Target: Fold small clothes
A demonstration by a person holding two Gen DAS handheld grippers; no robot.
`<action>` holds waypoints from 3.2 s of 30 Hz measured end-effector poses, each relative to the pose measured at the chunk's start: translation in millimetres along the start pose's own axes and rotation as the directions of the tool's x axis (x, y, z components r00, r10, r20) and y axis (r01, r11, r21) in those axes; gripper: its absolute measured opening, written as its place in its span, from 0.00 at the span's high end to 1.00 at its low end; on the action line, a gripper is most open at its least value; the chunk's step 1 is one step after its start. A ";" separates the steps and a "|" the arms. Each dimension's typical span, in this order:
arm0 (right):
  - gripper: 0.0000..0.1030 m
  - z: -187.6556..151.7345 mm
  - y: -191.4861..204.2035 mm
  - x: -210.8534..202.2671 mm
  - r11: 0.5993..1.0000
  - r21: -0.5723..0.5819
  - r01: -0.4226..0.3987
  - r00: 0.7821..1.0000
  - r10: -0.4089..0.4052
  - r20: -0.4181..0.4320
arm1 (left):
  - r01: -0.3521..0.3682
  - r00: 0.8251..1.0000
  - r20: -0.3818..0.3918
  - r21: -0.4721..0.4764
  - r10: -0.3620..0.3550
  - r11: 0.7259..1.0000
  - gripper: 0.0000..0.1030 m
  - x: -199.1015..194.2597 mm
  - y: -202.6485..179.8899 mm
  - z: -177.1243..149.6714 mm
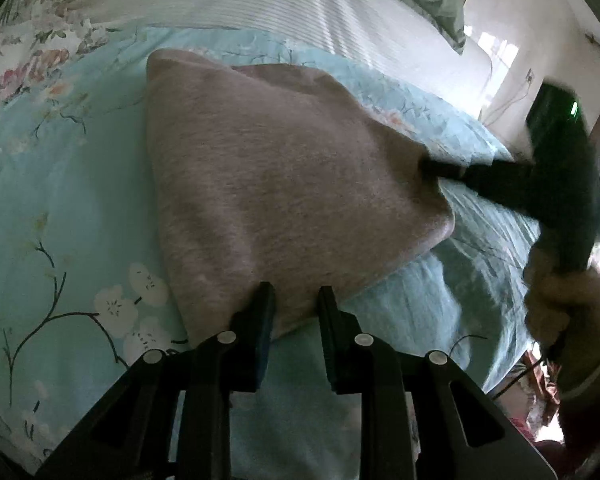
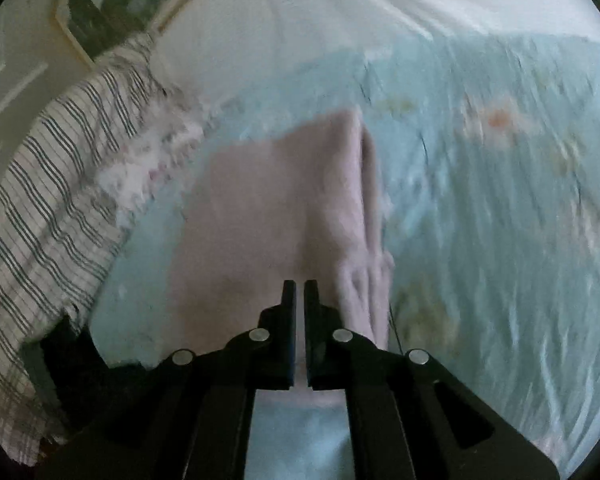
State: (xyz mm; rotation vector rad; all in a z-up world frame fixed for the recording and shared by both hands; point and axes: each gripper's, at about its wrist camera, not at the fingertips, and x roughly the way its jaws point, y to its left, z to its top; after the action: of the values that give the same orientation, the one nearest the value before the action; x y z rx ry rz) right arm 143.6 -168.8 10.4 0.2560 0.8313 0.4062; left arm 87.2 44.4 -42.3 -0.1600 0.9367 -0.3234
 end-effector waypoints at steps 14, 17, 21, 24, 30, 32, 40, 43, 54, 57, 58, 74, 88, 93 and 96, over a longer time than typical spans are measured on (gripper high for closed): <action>0.96 1.2 -30.8 35.5 0.995 0.054 0.082 0.995 -0.079 -0.059 | 0.022 1.000 0.006 -0.021 -0.022 1.000 0.78 -3.6 1.6 -5.4; 0.96 -9.0 -12.5 12.0 0.999 0.006 0.032 0.999 -0.032 -0.040 | 0.022 1.000 0.007 -0.020 -0.022 1.000 0.78 -3.5 1.8 -5.6; 0.96 -33.0 -16.8 12.0 0.987 -0.055 0.150 0.981 -0.156 -0.119 | 0.023 1.000 0.006 -0.023 -0.023 0.999 0.78 -5.2 1.0 -5.9; 0.97 -45.1 -37.2 13.7 0.989 -0.006 0.149 0.980 -0.148 -0.133 | 0.026 1.000 0.006 -0.021 -0.026 0.999 0.78 -5.6 0.9 -6.5; 0.84 -43.7 -44.2 7.6 0.978 0.005 0.207 0.970 -0.204 -0.134 | 0.021 1.000 0.007 -0.009 -0.021 1.000 0.78 -9.0 2.4 -10.3; 0.84 -43.0 -43.5 2.0 0.982 0.017 0.188 0.975 -0.184 -0.122 | 0.028 1.000 0.007 -0.019 -0.028 0.999 0.78 -8.9 4.8 -12.1; 0.84 -41.2 -14.2 -30.6 0.988 -0.031 0.149 0.988 -0.150 -0.046 | 0.020 1.000 -0.023 -0.030 -0.020 0.999 0.77 -14.8 3.6 -21.9; 0.84 -42.9 -5.1 -39.6 0.990 -0.048 0.136 0.990 -0.138 -0.038 | -0.015 1.000 -0.013 -0.031 0.015 0.999 0.75 -26.3 2.6 -29.5; 0.25 -83.0 23.1 -45.8 0.986 -0.121 0.112 0.986 -0.126 -0.113 | -0.165 0.986 0.023 -0.086 0.167 0.983 0.17 -67.8 8.4 -49.4; 0.23 -97.0 31.4 -43.0 0.983 -0.148 0.107 0.981 -0.128 -0.142 | -0.187 0.982 0.018 -0.105 0.189 0.977 0.17 -69.5 12.4 -51.7; 0.23 -101.5 33.4 -42.6 0.982 -0.158 0.107 0.980 -0.131 -0.152 | -0.201 0.979 0.020 -0.105 0.204 0.974 0.17 -70.7 12.5 -53.9; 0.14 -108.5 38.3 -51.8 0.979 -0.176 0.106 0.976 -0.137 -0.172 | -0.319 0.947 0.039 -0.018 0.320 0.947 0.17 -90.1 -2.8 -55.2; 0.00 -86.4 61.5 -70.3 0.954 -0.284 0.100 0.984 -0.137 -0.115 | -0.439 0.893 0.144 0.063 0.427 0.896 0.15 -123.9 -18.6 -34.2; 0.00 -94.2 46.8 -52.7 0.966 -0.233 0.115 0.978 -0.151 -0.145 | -0.418 0.906 0.092 0.042 0.413 0.907 0.14 -105.1 -11.6 -38.1; 0.00 -95.6 42.4 -47.1 0.970 -0.209 0.121 0.976 -0.155 -0.154 | -0.411 0.910 0.072 0.028 0.409 0.911 0.14 -96.8 -7.3 -36.8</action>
State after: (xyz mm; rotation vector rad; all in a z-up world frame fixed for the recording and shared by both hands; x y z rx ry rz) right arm 32.2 -145.9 -4.7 -0.0234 0.9618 0.3801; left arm 2.7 70.7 12.0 0.0679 0.8735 0.0528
